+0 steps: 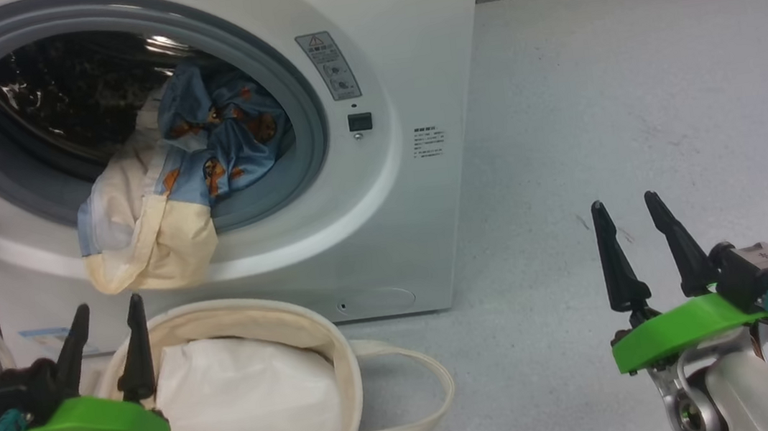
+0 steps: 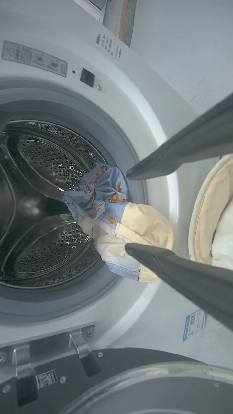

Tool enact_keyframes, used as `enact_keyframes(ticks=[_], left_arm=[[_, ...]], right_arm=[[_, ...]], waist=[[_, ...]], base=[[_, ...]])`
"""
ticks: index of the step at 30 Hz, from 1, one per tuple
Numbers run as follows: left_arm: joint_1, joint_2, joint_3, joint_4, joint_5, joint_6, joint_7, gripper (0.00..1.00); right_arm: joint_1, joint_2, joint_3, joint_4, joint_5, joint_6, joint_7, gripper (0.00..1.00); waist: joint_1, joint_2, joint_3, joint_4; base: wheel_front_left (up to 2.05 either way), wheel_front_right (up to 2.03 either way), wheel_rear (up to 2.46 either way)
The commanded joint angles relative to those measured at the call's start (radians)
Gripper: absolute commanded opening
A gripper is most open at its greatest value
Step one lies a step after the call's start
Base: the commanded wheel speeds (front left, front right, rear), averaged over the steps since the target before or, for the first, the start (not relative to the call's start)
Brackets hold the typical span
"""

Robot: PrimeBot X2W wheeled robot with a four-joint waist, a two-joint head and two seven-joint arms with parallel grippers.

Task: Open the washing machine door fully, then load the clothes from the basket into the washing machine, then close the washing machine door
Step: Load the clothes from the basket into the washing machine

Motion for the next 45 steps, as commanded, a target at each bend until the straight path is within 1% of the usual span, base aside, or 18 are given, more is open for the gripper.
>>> enact_keyframes(ticks=[1,6,10,17,21,26,27,31,34,38,41,42,43,44,45], left_arm=[[-0.043,0.031,0.029,-0.009,0.013,-0.006,-0.012,1.00],[-0.127,0.054,0.004,0.121,0.075,-0.001,-0.012,1.00],[-0.237,0.072,-0.010,0.238,0.113,0.019,-0.012,1.00],[-0.419,0.109,0.001,0.352,0.139,0.047,-0.012,1.00],[-0.506,0.142,0.006,0.411,0.154,0.070,-0.012,1.00],[-0.596,0.181,0.001,0.441,0.187,0.123,-0.012,1.00],[-0.596,0.181,0.001,0.441,0.187,0.123,-0.012,1.00],[-0.647,0.198,0.003,0.481,0.199,0.162,-0.012,1.00],[-0.684,0.206,0.013,0.536,0.190,0.179,-0.012,1.00],[-0.727,0.209,0.017,0.652,0.184,0.211,-0.005,1.00],[-0.751,0.202,0.006,0.694,0.184,0.203,0.015,1.00],[-0.756,0.200,-0.001,0.702,0.186,0.195,0.019,0.88],[-0.761,0.196,-0.007,0.707,0.187,0.183,0.023,0.11],[-0.765,0.193,-0.011,0.712,0.186,0.172,0.024,0.00],[-0.769,0.191,-0.017,0.715,0.188,0.164,0.024,0.00]], right_arm=[[-0.010,-0.009,0.019,-0.033,0.005,0.000,-0.012,1.00],[-0.028,-0.008,0.017,-0.047,-0.002,0.000,-0.012,1.00],[-0.044,-0.010,0.003,-0.064,-0.016,0.000,-0.012,1.00],[-0.076,-0.004,-0.017,-0.104,-0.039,0.000,-0.012,1.00],[-0.092,0.000,-0.027,-0.127,-0.054,0.000,-0.012,1.00],[-0.110,0.006,-0.043,-0.154,-0.070,0.000,-0.012,1.00],[-0.110,0.006,-0.043,-0.154,-0.070,0.000,-0.012,1.00],[-0.116,0.009,-0.058,-0.170,-0.083,0.000,-0.012,1.00],[-0.119,0.011,-0.064,-0.180,-0.089,0.000,-0.012,1.00],[-0.117,0.013,-0.067,-0.187,-0.096,0.000,-0.012,1.00],[-0.116,0.015,-0.070,-0.188,-0.098,0.000,-0.012,1.00],[-0.116,0.015,-0.069,-0.188,-0.098,0.000,-0.012,1.00],[-0.116,0.016,-0.069,-0.187,-0.098,0.000,-0.012,1.00],[-0.117,0.017,-0.069,-0.187,-0.098,0.000,-0.012,1.00],[-0.118,0.018,-0.068,-0.187,-0.097,0.000,-0.012,1.00]], waist=[[0.0000,-0.0001,0.010,-0.005],[0.0000,-0.0001,0.067,-0.025],[0.0000,-0.0001,0.129,-0.048],[0.0000,-0.0001,0.248,-0.099],[0.0000,-0.0001,0.316,-0.127],[0.0000,-0.0001,0.395,-0.154],[0.0000,-0.0001,0.395,-0.154],[0.0000,-0.0001,0.438,-0.166],[0.0000,-0.0001,0.457,-0.171],[0.0000,-0.0001,0.465,-0.173],[0.0000,-0.0001,0.466,-0.172],[0.0000,-0.0001,0.466,-0.171],[0.0000,-0.0001,0.466,-0.170],[0.0000,-0.0001,0.465,-0.169],[0.0000,-0.0001,0.464,-0.167]], base=[[0.00,0.00,0.00],[0.00,0.00,0.00],[0.00,0.00,0.00],[0.00,0.00,0.00],[0.00,0.00,0.00],[0.00,0.00,0.00],[0.00,0.00,0.00],[0.00,0.00,0.00],[0.00,0.00,0.00],[0.00,0.00,0.00],[0.00,0.00,0.00],[0.00,0.00,0.00],[0.00,0.00,0.00],[0.00,0.00,0.00],[0.00,0.00,0.00]])
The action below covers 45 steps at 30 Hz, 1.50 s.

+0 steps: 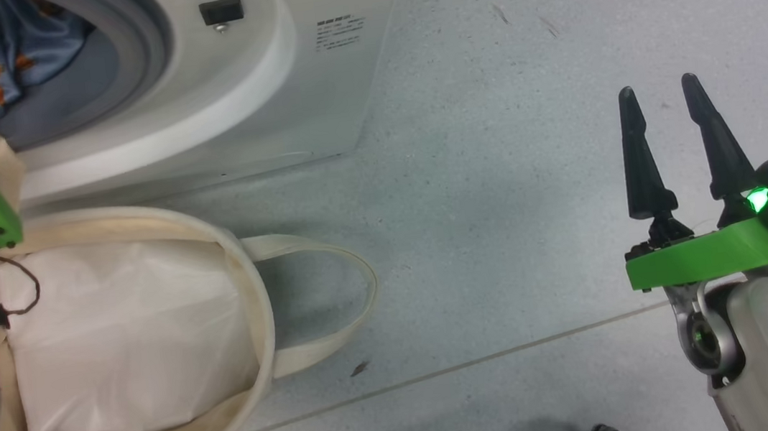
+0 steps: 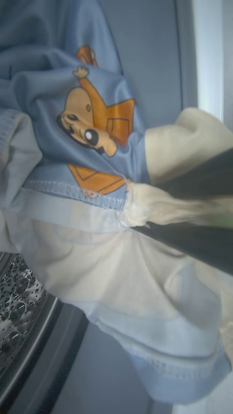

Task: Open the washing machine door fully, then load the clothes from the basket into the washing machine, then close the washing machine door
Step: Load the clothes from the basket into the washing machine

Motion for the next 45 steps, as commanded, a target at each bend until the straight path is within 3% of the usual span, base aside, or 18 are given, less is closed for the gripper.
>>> enact_keyframes(ticks=[1,10,18,25,32,45], left_arm=[[-0.003,0.043,0.001,0.001,0.003,-0.010,0.006,0.00],[-0.037,-0.010,-0.039,-0.041,0.003,-0.083,-0.027,0.00],[-0.062,-0.008,-0.045,-0.251,-0.019,-0.144,-0.028,0.00],[-0.085,0.033,0.032,-0.454,-0.042,-0.139,-0.028,0.00],[-0.071,0.021,0.158,-0.620,-0.081,-0.150,-0.028,0.00],[-0.123,0.022,0.198,-0.488,-0.054,-0.169,-0.028,0.00]], right_arm=[[-0.003,0.006,0.016,-0.030,-0.008,0.000,-0.012,1.00],[-0.006,0.013,0.032,-0.010,0.003,0.000,-0.012,1.00],[0.001,0.010,0.041,-0.005,0.009,0.000,-0.012,1.00],[0.025,-0.004,0.009,-0.023,-0.002,0.000,-0.012,1.00],[0.031,0.000,-0.008,-0.047,-0.008,0.000,-0.012,1.00],[0.038,-0.005,-0.010,-0.050,-0.012,0.000,-0.012,1.00]], waist=[[0.0000,0.0000,-0.003,0.004],[0.0000,0.0000,-0.052,0.019],[0.0000,0.0000,-0.042,-0.007],[0.0000,0.0000,0.024,-0.054],[0.0000,0.0000,0.069,-0.071],[0.0000,0.0000,0.080,-0.088]], base=[[0.00,0.00,0.00],[0.00,0.00,0.00],[0.00,0.00,0.00],[0.00,0.00,0.00],[0.00,0.00,0.00],[0.00,0.00,0.00]])
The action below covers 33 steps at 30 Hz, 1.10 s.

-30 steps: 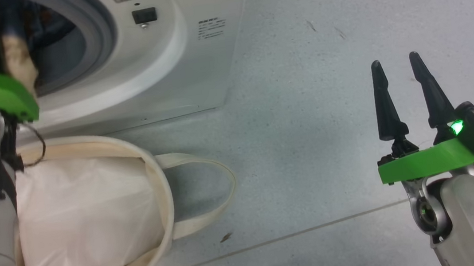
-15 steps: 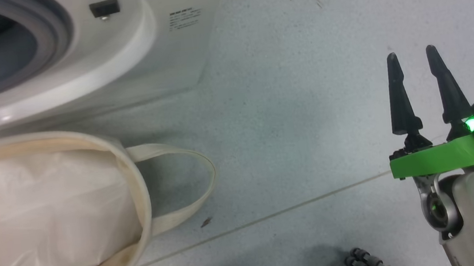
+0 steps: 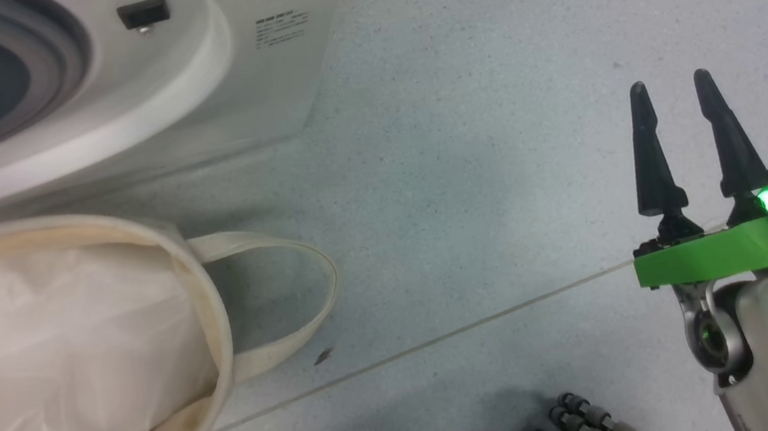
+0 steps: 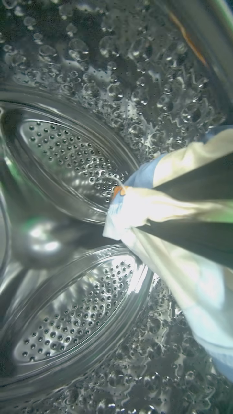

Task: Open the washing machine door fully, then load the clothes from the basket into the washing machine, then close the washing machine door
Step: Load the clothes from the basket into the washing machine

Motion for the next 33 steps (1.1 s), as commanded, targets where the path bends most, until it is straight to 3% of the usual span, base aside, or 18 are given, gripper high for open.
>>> enact_keyframes(ticks=[1,2,5,9,13,27,33], left_arm=[[-0.031,0.053,0.016,-0.022,0.006,-0.005,-0.004,0.85],[-0.035,0.051,0.018,0.010,0.003,-0.005,-0.004,1.00],[-0.052,0.054,0.012,0.151,0.008,-0.002,-0.004,1.00],[-0.082,0.062,0.004,0.337,0.018,0.038,0.013,1.00],[-0.094,0.059,-0.006,0.428,0.016,0.043,0.033,1.00],[0.047,-0.006,-0.046,0.457,0.003,0.008,0.003,1.00],[0.192,-0.057,-0.053,0.253,-0.026,-0.005,-0.004,1.00]], right_arm=[[0.030,-0.009,0.011,-0.032,-0.005,0.000,-0.012,1.00],[0.030,-0.008,0.010,-0.031,-0.005,0.000,-0.012,1.00],[0.031,-0.004,0.013,-0.025,-0.004,0.000,-0.012,1.00],[0.025,-0.002,0.025,-0.016,0.000,0.000,-0.012,1.00],[0.014,-0.003,0.041,-0.004,0.006,0.000,-0.012,1.00],[0.002,-0.006,0.086,0.068,0.048,0.000,-0.012,1.00],[0.006,-0.008,0.108,0.101,0.065,0.000,-0.012,1.00]], waist=[[-0.0001,0.0000,0.002,-0.001],[-0.0001,0.0000,0.001,-0.002],[-0.0001,0.0000,-0.010,-0.002],[-0.0001,0.0000,-0.036,0.005],[-0.0001,0.0000,-0.073,0.014],[-0.0001,0.0000,-0.242,0.071],[-0.0001,0.0000,-0.322,0.126]], base=[[0.00,0.00,0.00],[0.00,0.00,0.00],[0.00,0.00,0.00],[0.00,0.00,0.00],[0.00,0.00,0.00],[0.00,0.00,0.00],[0.00,0.00,0.00]])
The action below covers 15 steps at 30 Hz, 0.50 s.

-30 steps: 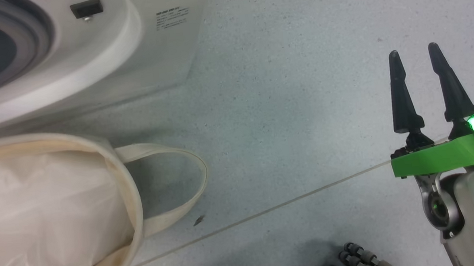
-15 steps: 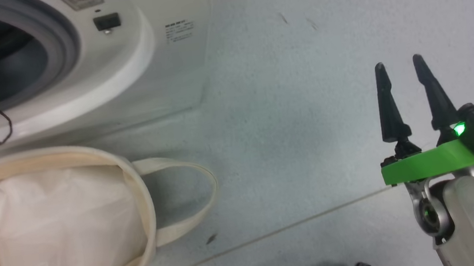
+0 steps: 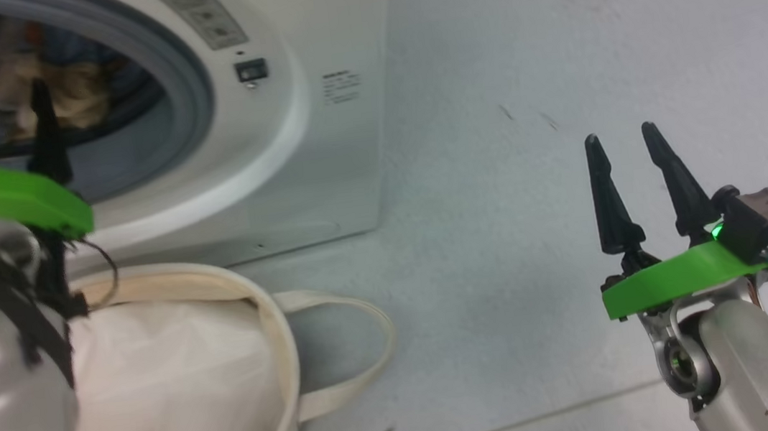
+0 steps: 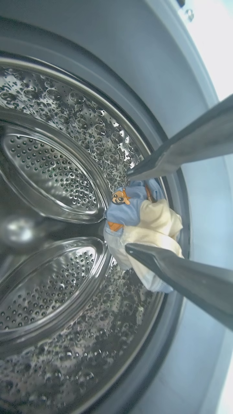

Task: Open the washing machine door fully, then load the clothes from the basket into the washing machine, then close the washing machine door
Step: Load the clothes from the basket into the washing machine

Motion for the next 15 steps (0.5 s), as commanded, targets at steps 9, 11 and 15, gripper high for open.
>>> enact_keyframes(ticks=[9,11,15], left_arm=[[0.294,0.050,-0.103,-0.298,-0.135,-0.005,-0.012,1.00],[0.355,0.071,-0.111,-0.375,-0.147,-0.006,-0.012,1.00],[0.476,0.090,-0.099,-0.499,-0.161,-0.006,-0.012,1.00]], right_arm=[[0.041,-0.024,0.033,0.010,0.015,0.000,-0.012,1.00],[0.052,-0.029,0.033,0.014,0.018,0.000,-0.012,1.00],[0.073,-0.035,0.031,0.024,0.025,0.000,-0.012,1.00]], waist=[[0.0002,0.0000,-0.163,0.109],[0.0002,0.0000,-0.185,0.121],[0.0002,0.0000,-0.226,0.137]], base=[[0.00,0.00,0.00],[0.00,0.00,0.00],[0.00,0.00,0.00]])
